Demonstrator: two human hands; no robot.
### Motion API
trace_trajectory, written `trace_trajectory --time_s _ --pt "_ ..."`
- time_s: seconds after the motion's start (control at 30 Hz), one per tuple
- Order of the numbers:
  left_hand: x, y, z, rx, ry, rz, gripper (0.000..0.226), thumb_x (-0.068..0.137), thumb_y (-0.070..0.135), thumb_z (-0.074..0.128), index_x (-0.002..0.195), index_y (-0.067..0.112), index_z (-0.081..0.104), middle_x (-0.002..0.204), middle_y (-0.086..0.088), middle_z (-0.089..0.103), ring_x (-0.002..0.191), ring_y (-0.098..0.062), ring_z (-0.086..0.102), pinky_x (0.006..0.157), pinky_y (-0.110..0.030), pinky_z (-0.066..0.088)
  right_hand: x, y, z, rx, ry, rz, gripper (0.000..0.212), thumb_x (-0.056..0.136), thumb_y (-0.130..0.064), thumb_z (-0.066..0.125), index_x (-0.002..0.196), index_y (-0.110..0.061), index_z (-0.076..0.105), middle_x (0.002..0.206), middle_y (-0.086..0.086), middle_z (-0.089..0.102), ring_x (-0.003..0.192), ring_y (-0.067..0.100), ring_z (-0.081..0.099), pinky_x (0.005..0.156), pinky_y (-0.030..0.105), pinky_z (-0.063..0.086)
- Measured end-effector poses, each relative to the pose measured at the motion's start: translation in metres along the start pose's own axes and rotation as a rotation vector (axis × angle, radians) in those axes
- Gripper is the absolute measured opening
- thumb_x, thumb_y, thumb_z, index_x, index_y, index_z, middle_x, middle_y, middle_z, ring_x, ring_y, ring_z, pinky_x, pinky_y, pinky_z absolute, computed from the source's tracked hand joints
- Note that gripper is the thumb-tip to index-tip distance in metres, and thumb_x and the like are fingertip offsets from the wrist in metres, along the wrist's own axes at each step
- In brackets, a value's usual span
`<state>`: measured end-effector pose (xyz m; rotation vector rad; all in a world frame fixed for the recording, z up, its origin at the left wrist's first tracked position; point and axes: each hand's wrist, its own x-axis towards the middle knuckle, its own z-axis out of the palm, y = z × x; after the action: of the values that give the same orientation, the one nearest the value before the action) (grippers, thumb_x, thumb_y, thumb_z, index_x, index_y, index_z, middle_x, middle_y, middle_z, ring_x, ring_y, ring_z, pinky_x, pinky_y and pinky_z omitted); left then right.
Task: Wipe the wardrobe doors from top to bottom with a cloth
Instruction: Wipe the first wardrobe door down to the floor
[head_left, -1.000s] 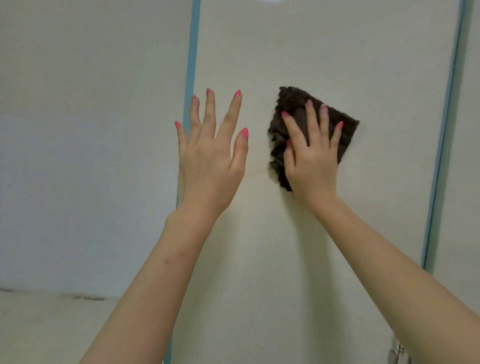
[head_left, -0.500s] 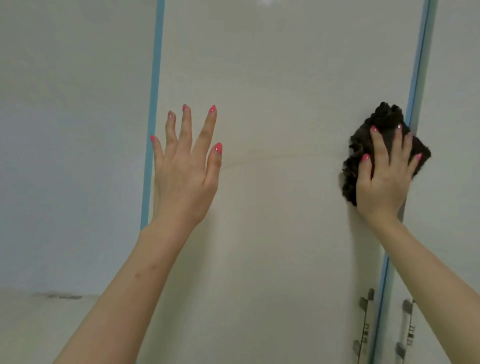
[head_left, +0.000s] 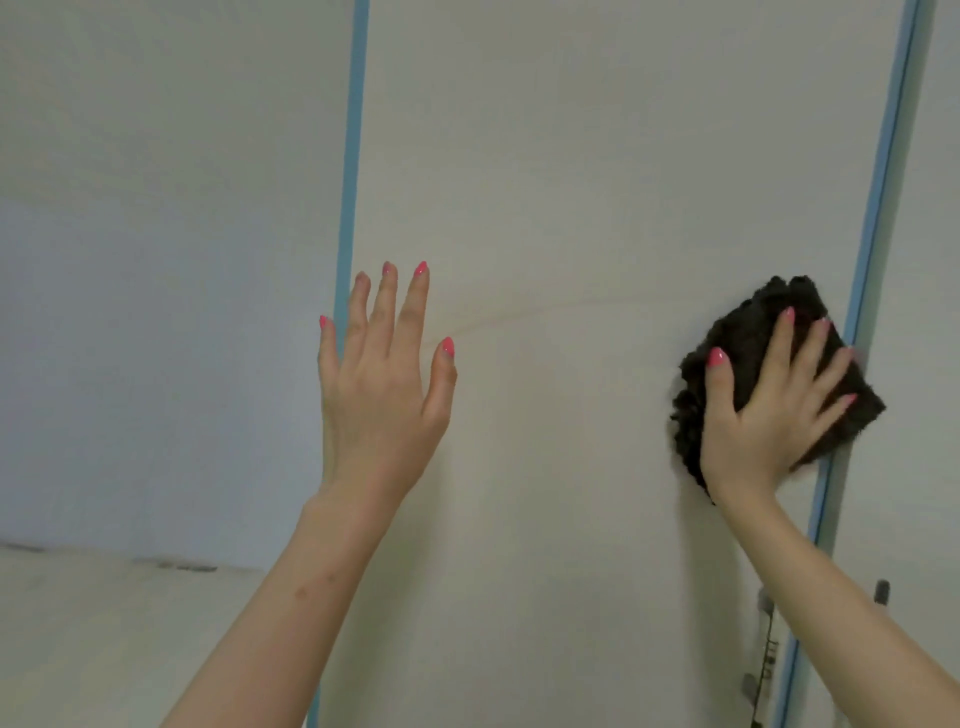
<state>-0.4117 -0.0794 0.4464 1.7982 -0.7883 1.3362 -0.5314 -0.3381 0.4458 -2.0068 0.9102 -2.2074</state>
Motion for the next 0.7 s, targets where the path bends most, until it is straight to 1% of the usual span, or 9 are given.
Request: trace_trajectory --time_s 0.07,0.1,0.27,0.37,0.43,0.5,0.57,0.63,0.7 --pt "-0.004 -0.004 -0.001 0.023 0.049 0.001 0.054 0.091 0.031 0.038 0.143 0.015 0.038 0.147 -0.011 0.042 0.14 -0.03 0.031 0.11 -0.055 0.025 0.002 -0.031 0.012 0.012 0.046 0.053 0.07 0.09 -0.059 0.028 0.149 -0.021 0.025 0.157 0.009 0.016 0.144 0.036 0.008 0.113 0.06 0.004" --pt "-0.006 -0.006 -0.001 0.027 0.06 0.0 0.054 0.09 0.029 0.039 0.142 0.015 0.039 0.146 -0.011 0.043 0.139 -0.03 0.032 0.109 -0.055 0.026 0.002 -0.049 0.019 0.018 0.063 0.032 0.069 0.091 -0.059 0.029 0.148 -0.02 0.029 0.156 0.01 0.02 0.143 0.037 0.011 0.113 0.06 0.006" --pt "-0.011 -0.012 -0.005 0.051 0.062 0.01 0.054 0.09 0.027 0.04 0.142 0.015 0.039 0.146 -0.012 0.043 0.138 -0.03 0.033 0.109 -0.055 0.027 -0.018 -0.14 0.05 0.029 0.073 -0.273 0.061 0.09 -0.054 0.04 0.142 -0.021 0.042 0.15 0.012 0.034 0.139 0.039 0.025 0.111 0.058 0.013" --pt "-0.012 -0.016 -0.007 0.063 0.052 0.016 0.054 0.091 0.028 0.038 0.144 0.016 0.036 0.149 -0.011 0.038 0.14 -0.031 0.03 0.11 -0.055 0.024 -0.033 -0.185 0.062 0.072 0.025 -0.485 0.058 0.09 -0.051 0.041 0.141 -0.023 0.045 0.15 0.009 0.036 0.14 0.036 0.026 0.113 0.057 0.011" --pt "-0.012 -0.022 -0.009 0.062 0.048 0.021 0.055 0.092 0.027 0.039 0.145 0.017 0.033 0.152 -0.009 0.034 0.142 -0.029 0.026 0.112 -0.054 0.02 -0.038 -0.209 0.068 0.111 -0.015 -0.605 0.054 0.092 -0.048 0.038 0.139 -0.024 0.046 0.149 0.007 0.037 0.14 0.034 0.026 0.114 0.056 0.011" --pt "-0.012 -0.028 -0.011 0.066 0.04 0.014 0.055 0.093 0.028 0.038 0.146 0.018 0.03 0.153 -0.008 0.03 0.144 -0.028 0.021 0.113 -0.054 0.016 -0.042 -0.224 0.074 0.122 -0.023 -0.666 0.049 0.094 -0.044 0.037 0.138 -0.025 0.048 0.148 0.006 0.039 0.14 0.033 0.029 0.114 0.056 0.014" --pt "-0.013 -0.033 -0.01 0.078 0.023 0.003 0.054 0.095 0.031 0.033 0.147 0.018 0.027 0.155 -0.007 0.027 0.145 -0.028 0.017 0.114 -0.055 0.013 -0.05 -0.229 0.077 0.092 -0.021 -0.659 0.047 0.098 -0.042 0.034 0.14 -0.026 0.045 0.149 0.006 0.038 0.14 0.033 0.028 0.114 0.056 0.017" --pt "-0.017 -0.037 -0.008 0.083 0.007 0.004 0.054 0.096 0.034 0.029 0.148 0.019 0.025 0.156 -0.007 0.024 0.145 -0.029 0.013 0.114 -0.055 0.01 -0.07 -0.221 0.075 0.043 -0.049 -0.675 0.048 0.101 -0.041 0.026 0.144 -0.025 0.038 0.152 0.007 0.032 0.142 0.033 0.023 0.115 0.055 0.015" --pt "-0.024 -0.04 -0.004 0.086 0.008 0.011 0.054 0.096 0.033 0.027 0.147 0.018 0.027 0.156 -0.008 0.024 0.145 -0.029 0.011 0.115 -0.053 0.006 -0.102 -0.206 0.072 0.02 -0.117 -0.734 0.048 0.102 -0.039 0.026 0.147 -0.024 0.031 0.155 0.007 0.025 0.143 0.034 0.015 0.115 0.055 0.013"
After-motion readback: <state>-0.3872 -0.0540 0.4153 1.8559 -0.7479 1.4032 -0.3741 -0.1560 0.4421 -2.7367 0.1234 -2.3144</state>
